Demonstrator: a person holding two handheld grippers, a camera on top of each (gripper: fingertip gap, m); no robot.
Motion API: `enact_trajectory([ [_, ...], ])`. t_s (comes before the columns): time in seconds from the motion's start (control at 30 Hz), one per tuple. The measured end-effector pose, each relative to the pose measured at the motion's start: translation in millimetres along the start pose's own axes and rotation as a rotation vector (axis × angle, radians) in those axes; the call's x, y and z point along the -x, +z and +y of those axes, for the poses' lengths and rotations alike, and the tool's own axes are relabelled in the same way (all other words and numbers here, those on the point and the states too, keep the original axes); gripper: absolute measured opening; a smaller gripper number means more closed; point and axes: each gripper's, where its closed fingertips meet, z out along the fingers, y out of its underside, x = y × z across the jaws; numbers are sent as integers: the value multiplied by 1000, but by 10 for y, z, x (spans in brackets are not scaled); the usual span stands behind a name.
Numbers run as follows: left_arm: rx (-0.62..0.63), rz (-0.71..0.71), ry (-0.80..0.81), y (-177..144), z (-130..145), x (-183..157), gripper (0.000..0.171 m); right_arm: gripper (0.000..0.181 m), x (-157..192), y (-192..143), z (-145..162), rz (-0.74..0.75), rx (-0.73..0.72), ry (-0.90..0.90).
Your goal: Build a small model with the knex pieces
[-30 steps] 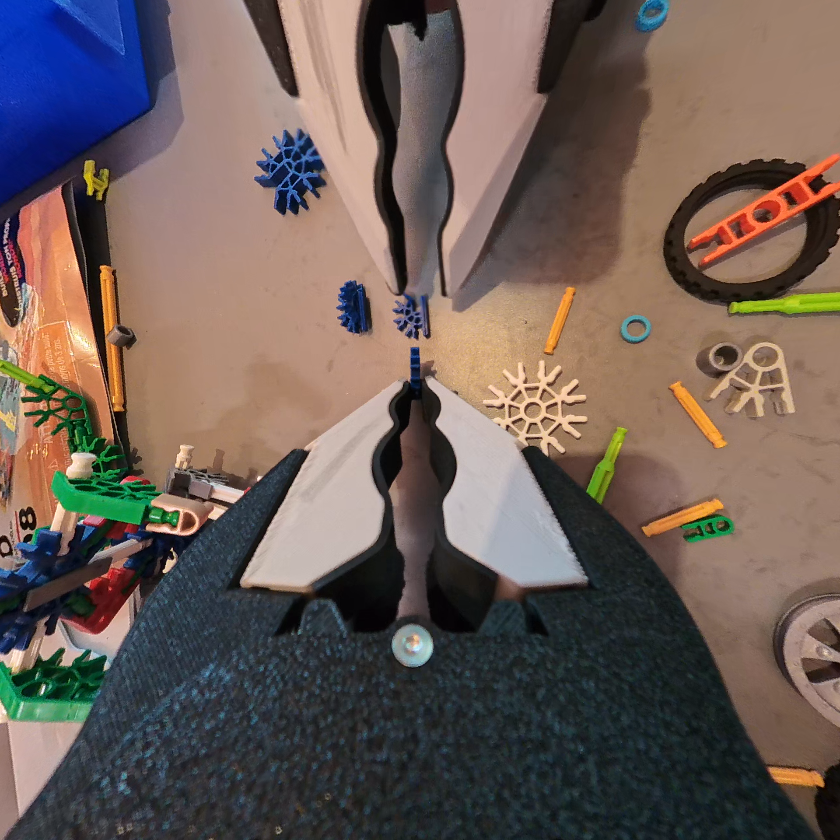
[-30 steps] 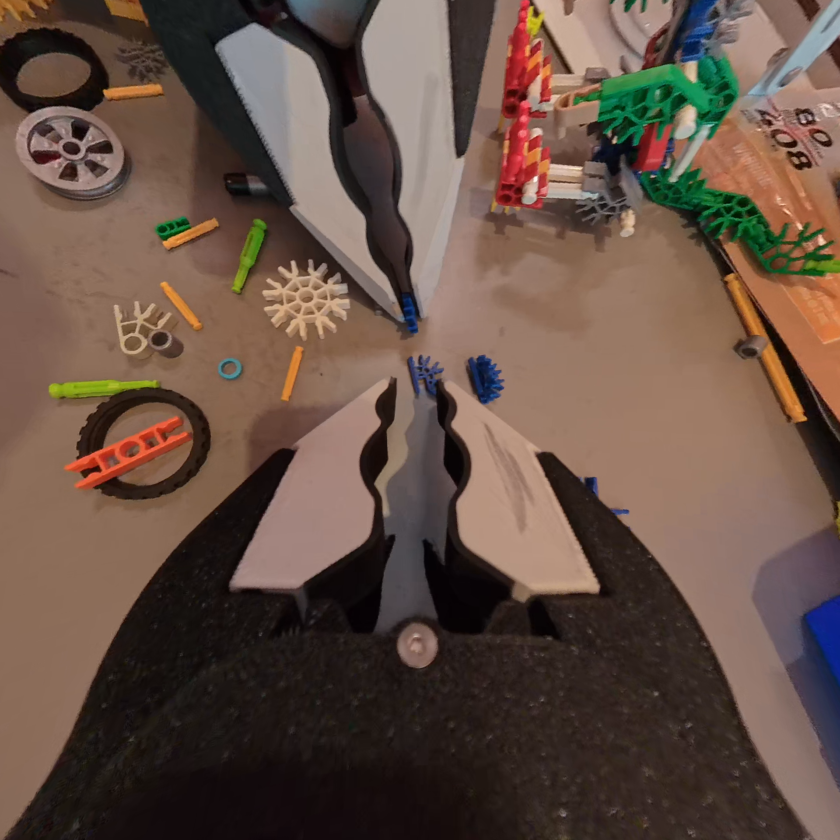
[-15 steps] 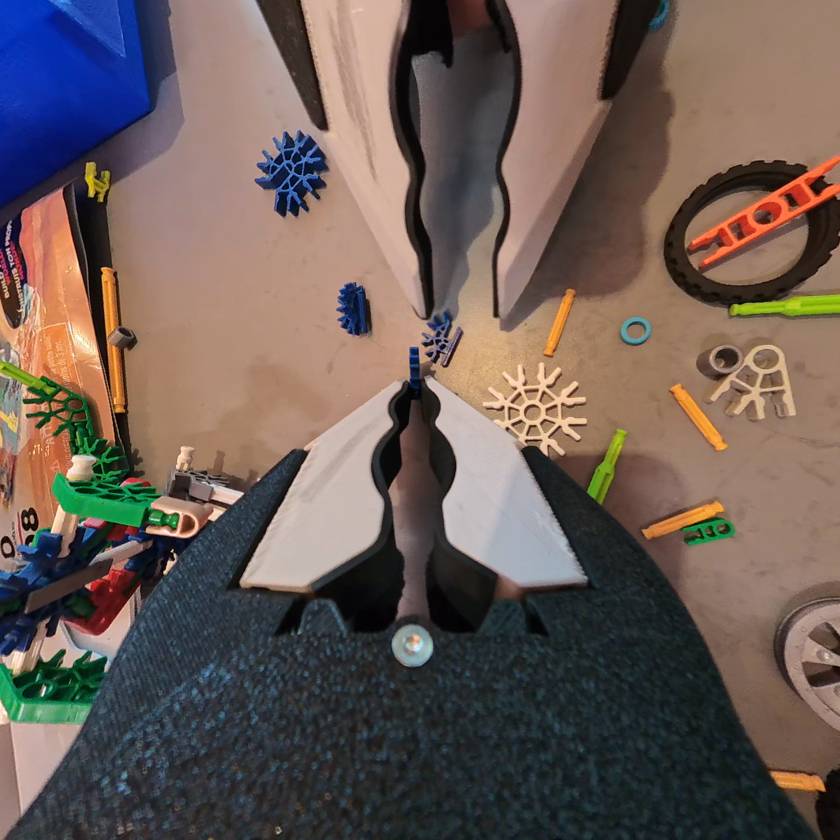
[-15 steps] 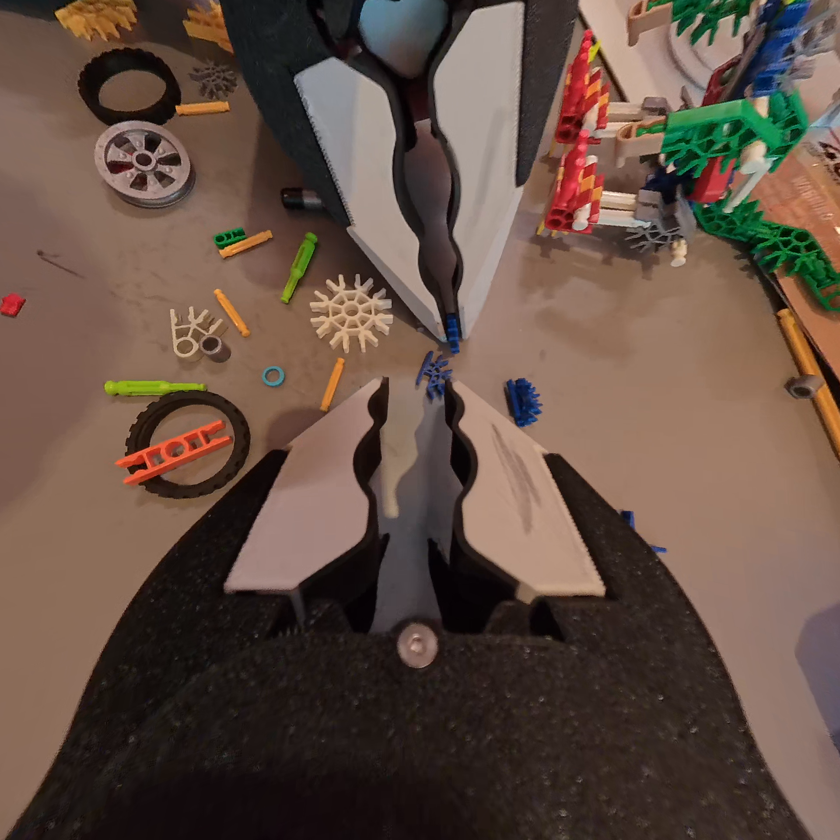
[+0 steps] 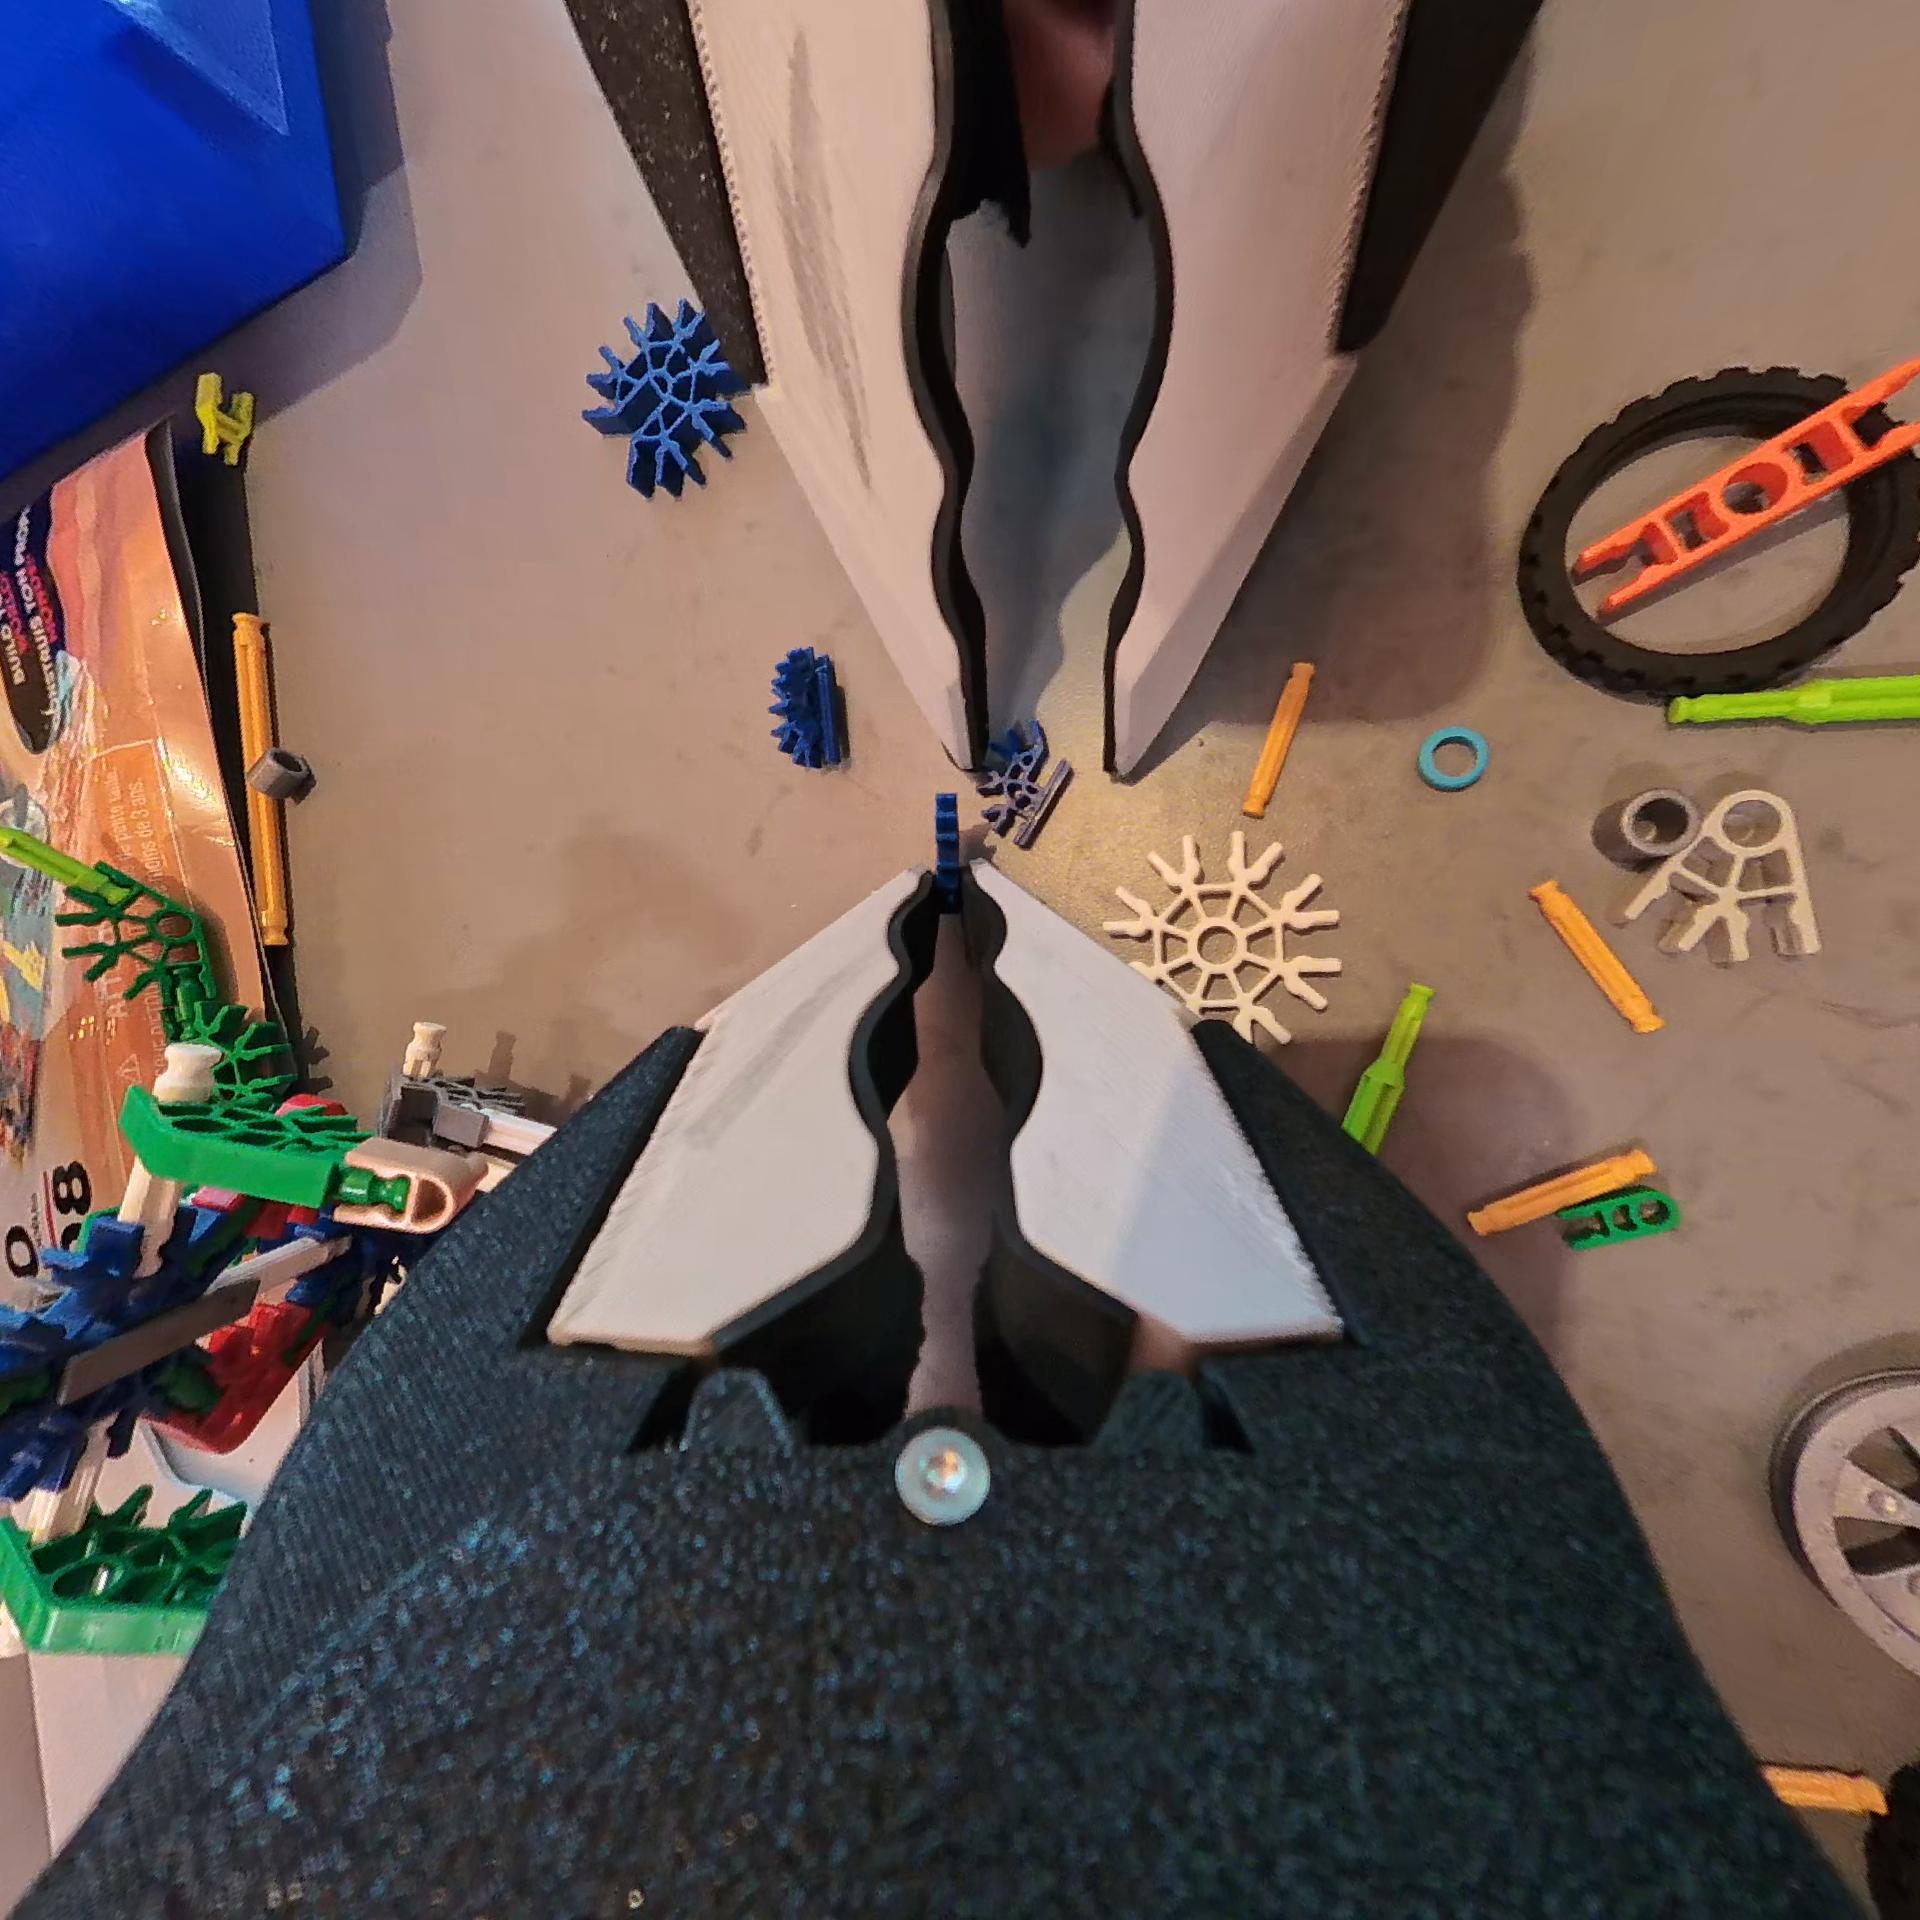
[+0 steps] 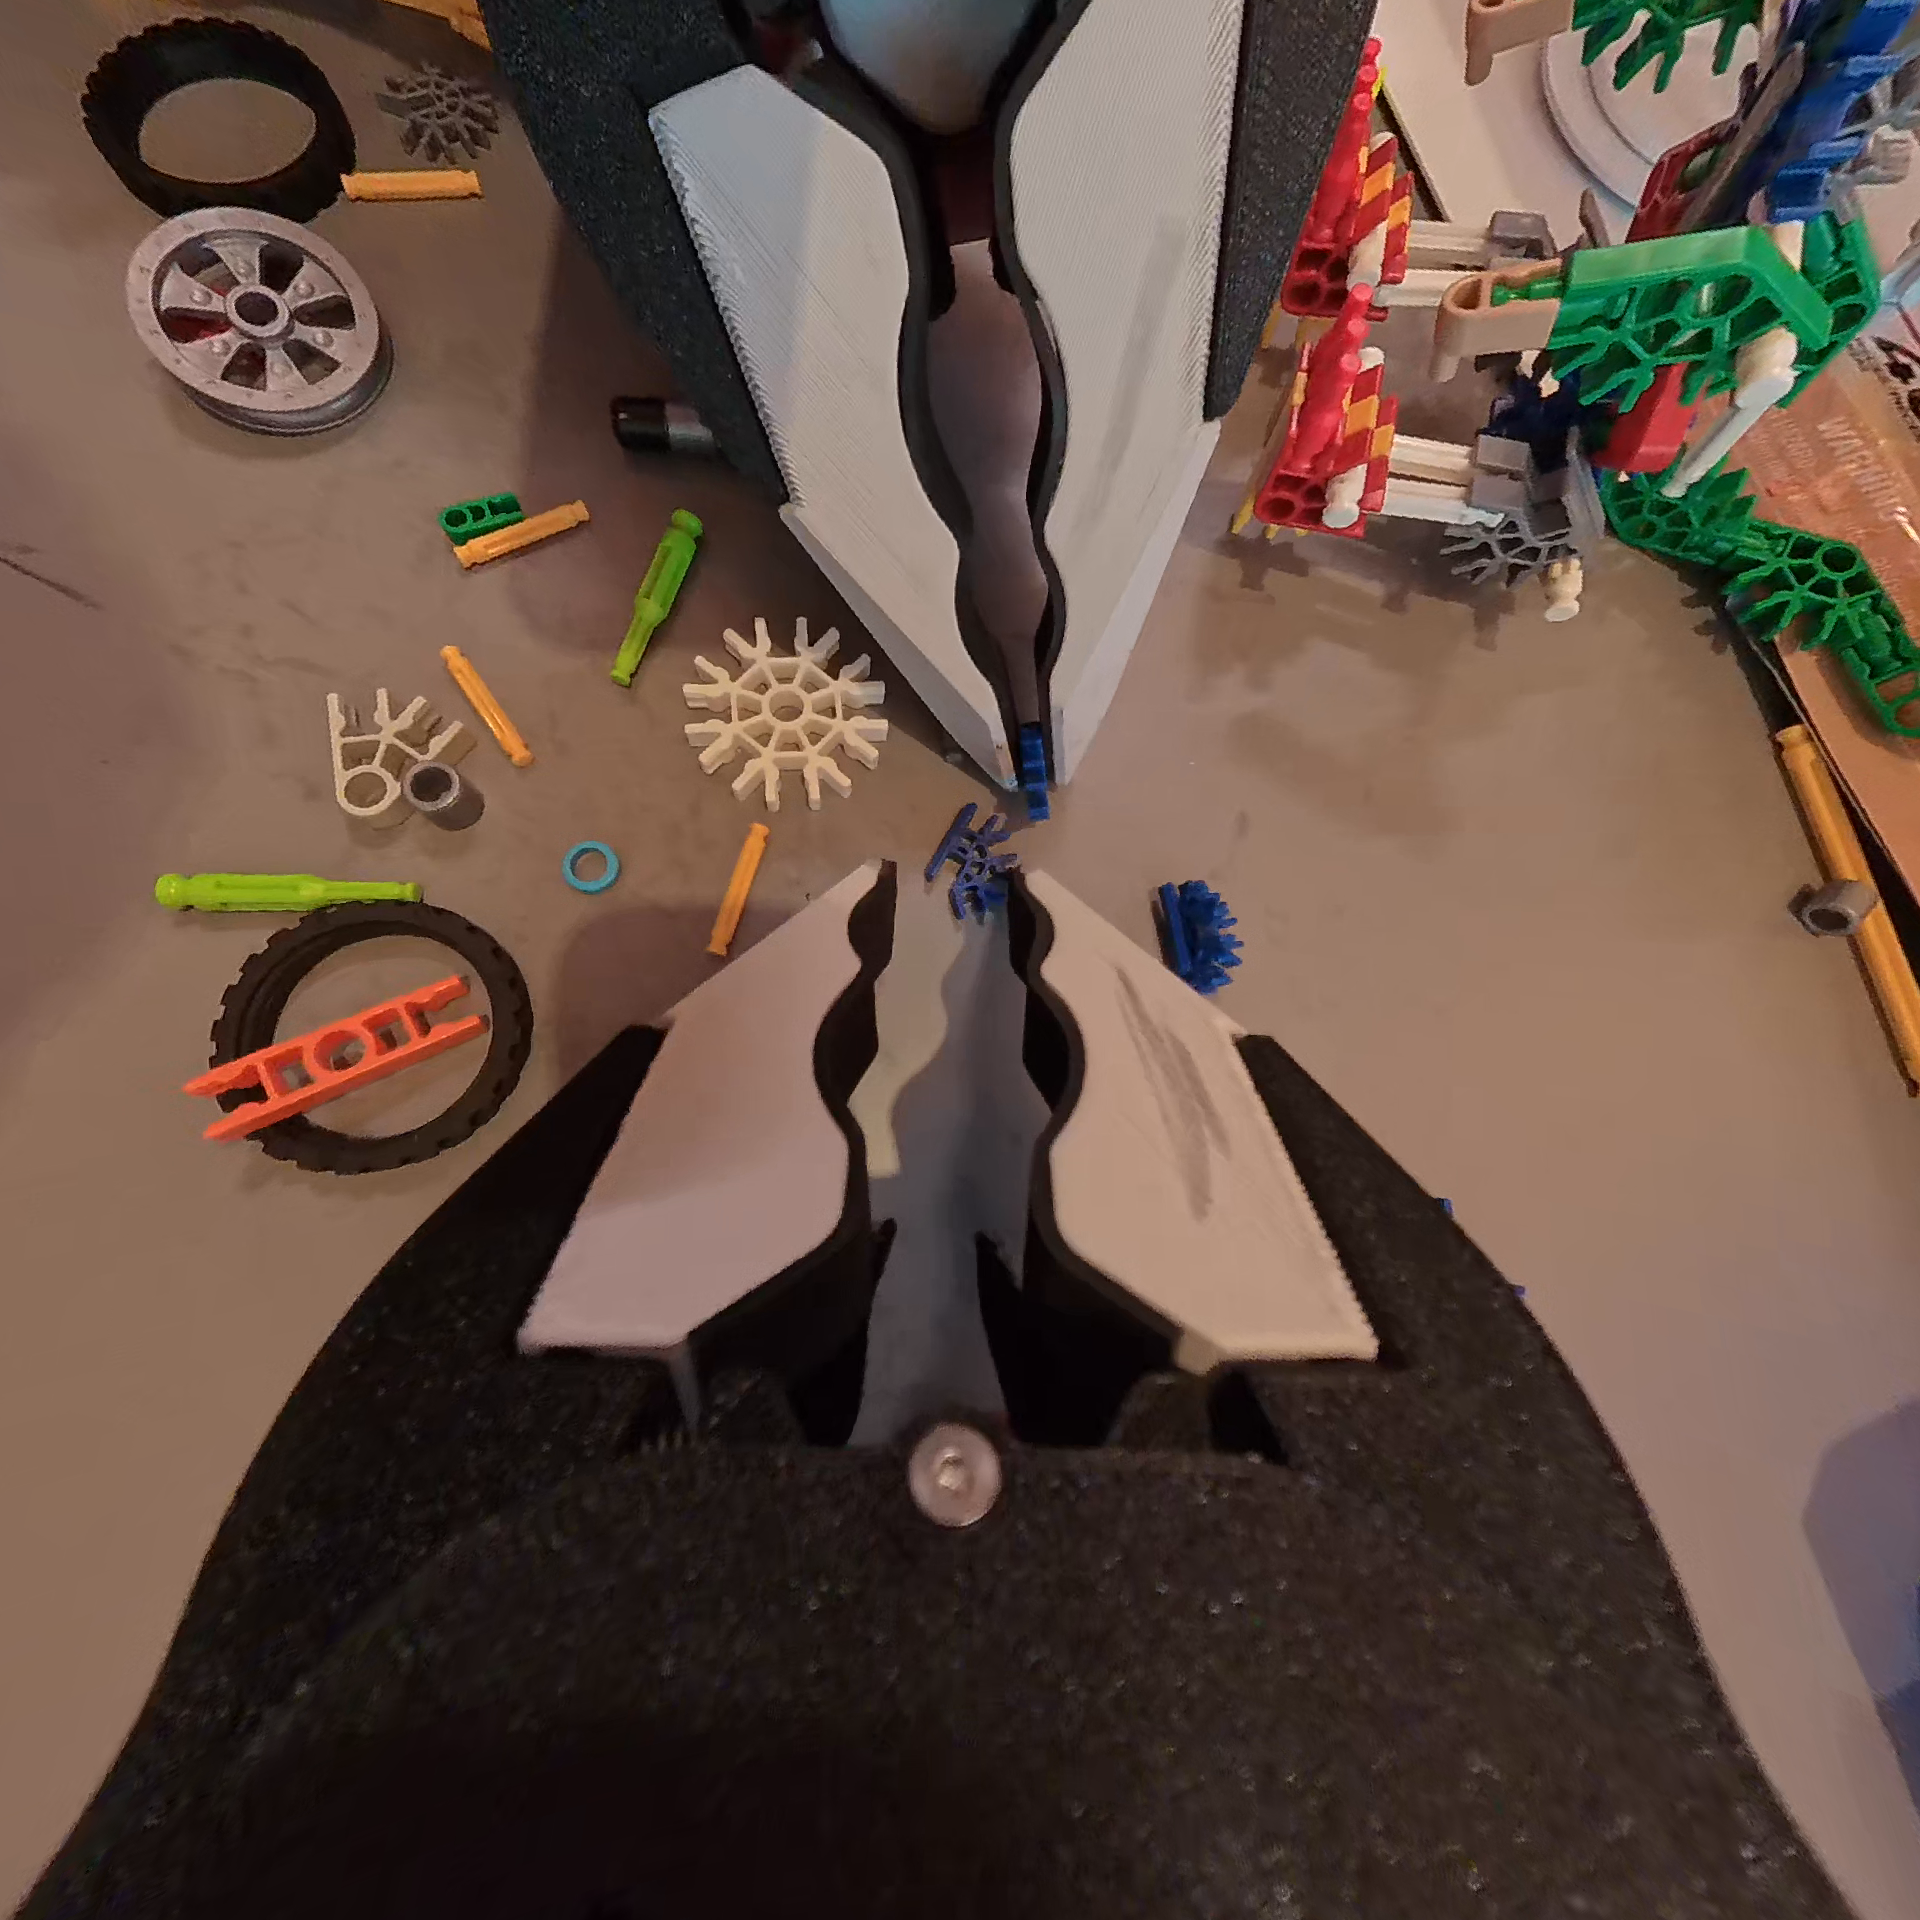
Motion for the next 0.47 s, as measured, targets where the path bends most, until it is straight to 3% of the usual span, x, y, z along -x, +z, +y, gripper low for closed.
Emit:
enact_trajectory([
  [0.47, 3, -3, 3, -1, 1, 0, 2, 17, 79, -43, 22, -64, 5, 36],
])
